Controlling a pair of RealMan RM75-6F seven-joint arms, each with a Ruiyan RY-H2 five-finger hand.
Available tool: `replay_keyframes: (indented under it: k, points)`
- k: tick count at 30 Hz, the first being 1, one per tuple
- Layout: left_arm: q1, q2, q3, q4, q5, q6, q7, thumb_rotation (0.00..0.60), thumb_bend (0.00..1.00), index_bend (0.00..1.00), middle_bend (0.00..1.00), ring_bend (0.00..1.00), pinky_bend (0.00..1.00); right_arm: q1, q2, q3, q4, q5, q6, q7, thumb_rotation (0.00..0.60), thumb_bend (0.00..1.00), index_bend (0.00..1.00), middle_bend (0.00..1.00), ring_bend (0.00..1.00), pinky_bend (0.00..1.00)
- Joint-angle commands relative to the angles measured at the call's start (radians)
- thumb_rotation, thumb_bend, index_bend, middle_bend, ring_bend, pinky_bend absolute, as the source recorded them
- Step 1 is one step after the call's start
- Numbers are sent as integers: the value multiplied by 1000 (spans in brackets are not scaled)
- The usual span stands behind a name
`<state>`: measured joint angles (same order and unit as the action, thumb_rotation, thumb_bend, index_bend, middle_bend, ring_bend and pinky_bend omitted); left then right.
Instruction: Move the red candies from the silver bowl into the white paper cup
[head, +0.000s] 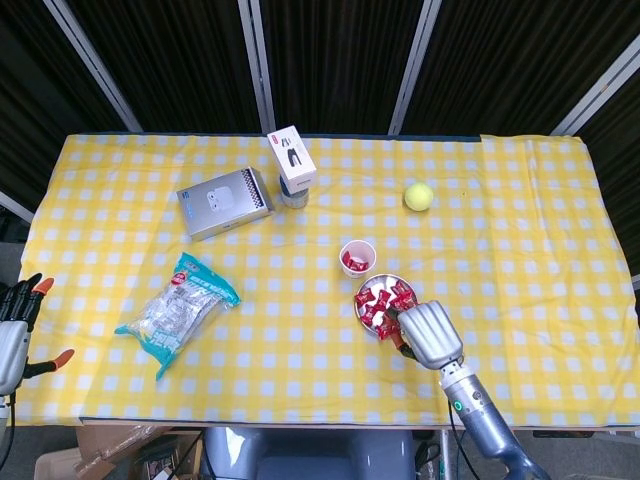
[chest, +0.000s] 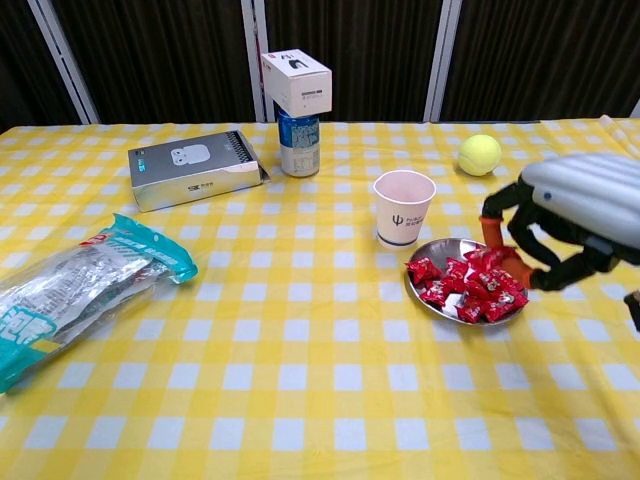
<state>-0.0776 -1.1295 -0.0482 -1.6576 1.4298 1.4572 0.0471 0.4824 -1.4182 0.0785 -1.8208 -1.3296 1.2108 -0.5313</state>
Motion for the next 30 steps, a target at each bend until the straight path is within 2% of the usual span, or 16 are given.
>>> replay_keyframes:
  k: [1,6,10,17,26,30]
  points:
    - [-1,-1,-1,2,-1,-1,0,600,40,0,0,0,0,51,20,97,-37,86,-21,-21,600,557,602,790,895,906]
    - [-5,1,-1,0,-1,-8,-2,600,40,0,0,0,0,124,-19,199,0,218,-65,-39,600,557,603,790,895,905]
    - [-6,4,-1,-1,-6,-14,-8,600,40,0,0,0,0,179,-76,242,80,303,-91,-59,600,558,602,790,895,905]
    - [-6,12,-2,2,-10,-20,-31,600,40,0,0,0,0,257,-177,268,240,393,-138,-61,600,558,602,790,895,905]
    - [-4,24,-3,-3,-29,-34,-50,600,40,0,0,0,0,327,-261,281,413,439,-187,-38,600,553,602,790,895,905]
    - [-3,29,-3,-8,-37,-36,-52,600,40,0,0,0,0,342,-278,282,458,450,-195,-32,600,466,557,790,894,905]
